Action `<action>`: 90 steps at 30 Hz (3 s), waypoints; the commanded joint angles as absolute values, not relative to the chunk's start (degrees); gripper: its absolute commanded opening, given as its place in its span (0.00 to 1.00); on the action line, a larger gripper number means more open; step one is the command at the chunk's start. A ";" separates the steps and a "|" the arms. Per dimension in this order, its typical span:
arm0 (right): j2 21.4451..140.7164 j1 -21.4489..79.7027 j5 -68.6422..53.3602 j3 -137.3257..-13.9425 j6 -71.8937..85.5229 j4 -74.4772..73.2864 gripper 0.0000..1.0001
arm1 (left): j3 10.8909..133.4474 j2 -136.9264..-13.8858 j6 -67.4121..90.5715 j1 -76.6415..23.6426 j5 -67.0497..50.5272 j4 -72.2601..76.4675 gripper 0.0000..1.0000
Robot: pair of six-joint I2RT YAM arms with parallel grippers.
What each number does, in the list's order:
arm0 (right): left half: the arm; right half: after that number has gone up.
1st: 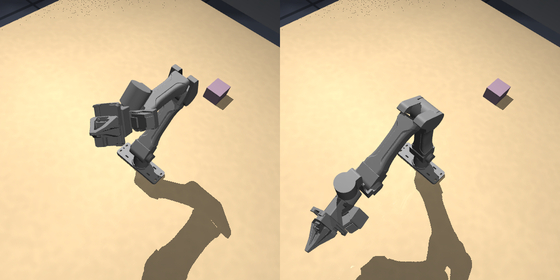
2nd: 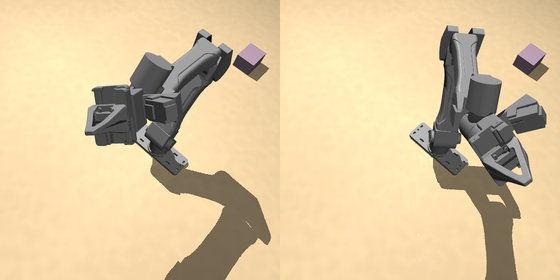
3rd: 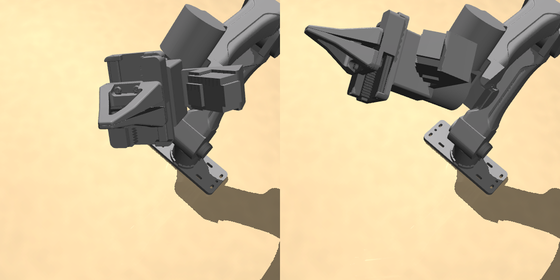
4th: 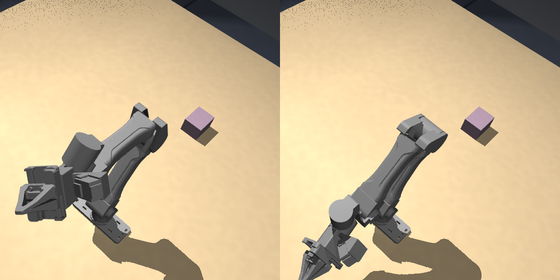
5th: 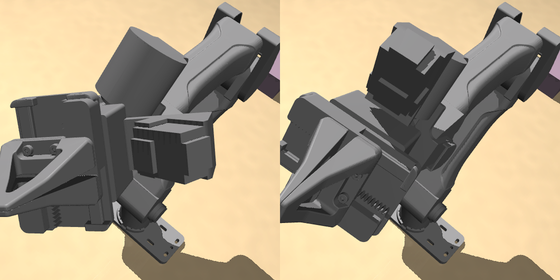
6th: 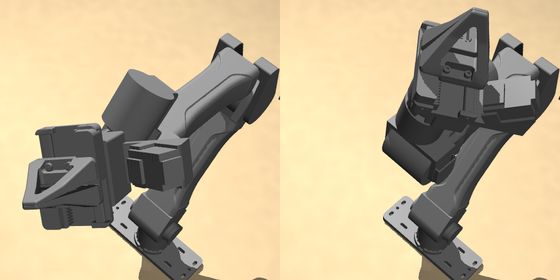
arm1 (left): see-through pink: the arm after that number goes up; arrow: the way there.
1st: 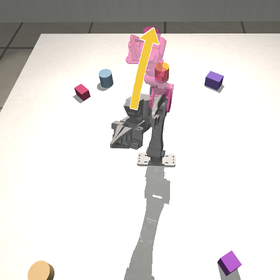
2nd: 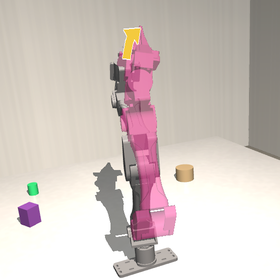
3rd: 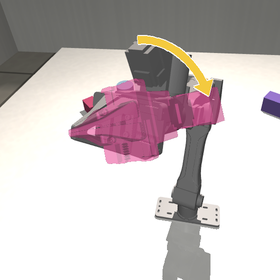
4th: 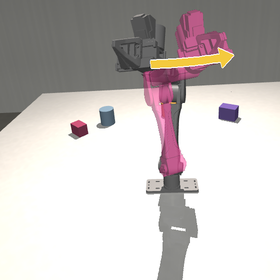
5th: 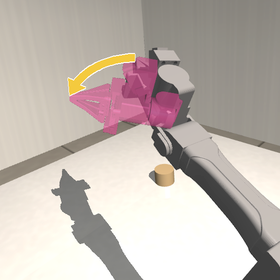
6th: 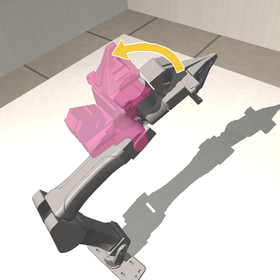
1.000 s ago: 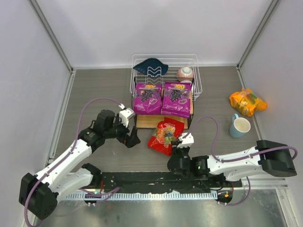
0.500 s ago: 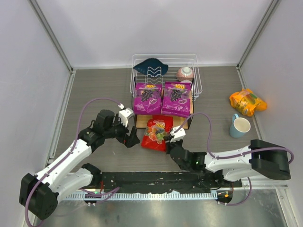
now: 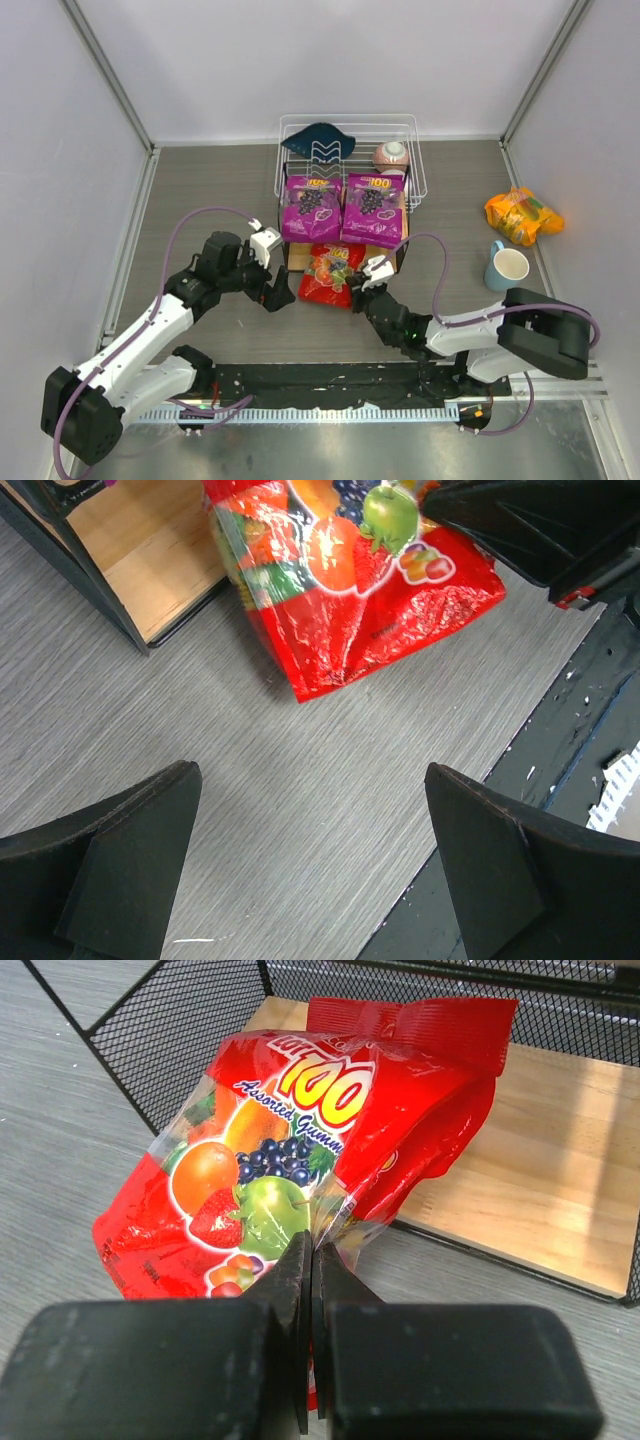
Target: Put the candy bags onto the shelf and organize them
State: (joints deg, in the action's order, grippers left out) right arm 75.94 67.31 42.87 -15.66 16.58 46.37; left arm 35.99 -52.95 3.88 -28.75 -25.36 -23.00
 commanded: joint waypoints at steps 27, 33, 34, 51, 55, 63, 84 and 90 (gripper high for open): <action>99.22 59.24 35.33 -21.71 3.25 84.98 0.01 | 37.26 -53.61 1.93 -28.13 -28.65 -22.32 1.00; 101.86 58.36 35.77 -22.76 3.43 88.50 0.01 | 37.35 -54.05 1.93 -28.12 -28.83 -22.32 1.00; 102.21 58.36 35.95 -22.94 3.51 89.55 0.01 | 37.35 -53.97 1.93 -28.04 -28.74 -22.41 1.00; 106.53 58.18 41.57 -26.37 5.01 95.71 0.16 | 37.27 -54.05 1.85 -27.95 -29.00 -22.41 1.00; 104.68 58.10 41.75 -24.88 5.45 95.62 0.45 | 37.27 -54.14 1.76 -27.86 -29.00 -22.50 1.00; 98.89 58.27 40.96 -19.09 8.08 95.45 0.63 | 37.26 -53.44 1.67 -27.77 -29.35 -22.50 1.00; 93.16 64.15 43.59 -14.50 17.22 89.89 0.76 | 36.74 -53.00 1.06 -27.77 -29.53 -22.24 1.00; 98.60 64.60 44.21 -15.12 19.68 94.22 0.76 | 36.47 -53.00 0.97 -27.60 -29.71 -22.15 1.00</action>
State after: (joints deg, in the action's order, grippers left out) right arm 96.16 64.29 41.60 -14.85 16.97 74.87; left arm 35.97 -54.02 2.22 -27.99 -28.34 -23.00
